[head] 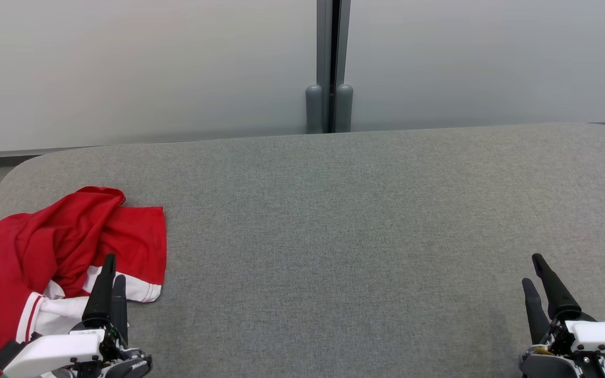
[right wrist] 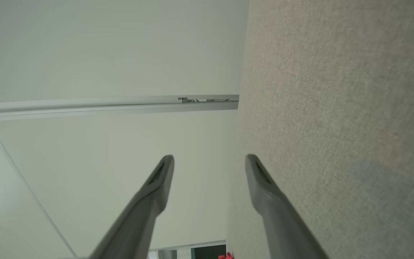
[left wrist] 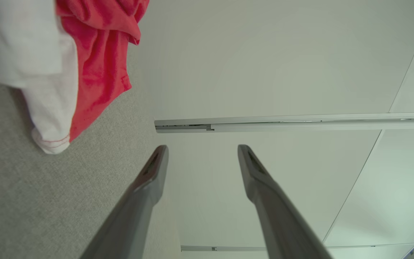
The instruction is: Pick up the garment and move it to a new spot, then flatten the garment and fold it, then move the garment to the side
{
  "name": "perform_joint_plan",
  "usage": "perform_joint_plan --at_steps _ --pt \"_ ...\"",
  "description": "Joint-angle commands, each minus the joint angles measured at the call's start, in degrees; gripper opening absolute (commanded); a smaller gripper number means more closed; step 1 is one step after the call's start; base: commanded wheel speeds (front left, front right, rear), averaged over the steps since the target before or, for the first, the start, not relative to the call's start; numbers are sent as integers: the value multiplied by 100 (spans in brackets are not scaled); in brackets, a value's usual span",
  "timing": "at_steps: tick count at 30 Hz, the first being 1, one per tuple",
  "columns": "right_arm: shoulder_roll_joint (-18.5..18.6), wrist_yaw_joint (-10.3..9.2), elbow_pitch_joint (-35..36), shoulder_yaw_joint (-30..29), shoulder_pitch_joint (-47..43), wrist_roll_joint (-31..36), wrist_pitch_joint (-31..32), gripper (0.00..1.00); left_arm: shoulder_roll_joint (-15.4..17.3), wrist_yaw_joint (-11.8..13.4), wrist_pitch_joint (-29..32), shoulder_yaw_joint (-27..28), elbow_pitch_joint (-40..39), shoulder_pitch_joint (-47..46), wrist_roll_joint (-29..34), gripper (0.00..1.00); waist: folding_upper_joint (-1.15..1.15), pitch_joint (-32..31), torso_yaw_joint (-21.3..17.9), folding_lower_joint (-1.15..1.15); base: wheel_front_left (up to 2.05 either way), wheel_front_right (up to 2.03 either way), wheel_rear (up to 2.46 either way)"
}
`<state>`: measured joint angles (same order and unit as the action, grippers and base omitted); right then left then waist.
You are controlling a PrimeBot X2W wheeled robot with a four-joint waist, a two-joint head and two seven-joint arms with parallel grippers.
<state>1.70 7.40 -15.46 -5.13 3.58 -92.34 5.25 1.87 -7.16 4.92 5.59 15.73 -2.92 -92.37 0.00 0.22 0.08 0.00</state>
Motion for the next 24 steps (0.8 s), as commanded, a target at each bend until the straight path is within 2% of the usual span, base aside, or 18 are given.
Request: perform_joint_plan --at_steps 1,10,18,24 --pt "49 6 169 52 154 22 -90 100 52 -8 -76 -34 -155 -158 34 100 0 0 3 0 0 0 0" --pt "64 7 444 240 210 120 -345 100 61 -12 -319 -114 -373 -179 307 100 0 2 10 0 0 0 0" --pt "102 8 666 366 261 423 -549 100 68 -15 -514 -168 -582 -174 857 100 0 2 17 0 0 0 0" --pt "108 8 805 393 281 931 -684 100 72 -18 -650 -205 -722 -178 1558 100 0 3 17 0 0 0 0"
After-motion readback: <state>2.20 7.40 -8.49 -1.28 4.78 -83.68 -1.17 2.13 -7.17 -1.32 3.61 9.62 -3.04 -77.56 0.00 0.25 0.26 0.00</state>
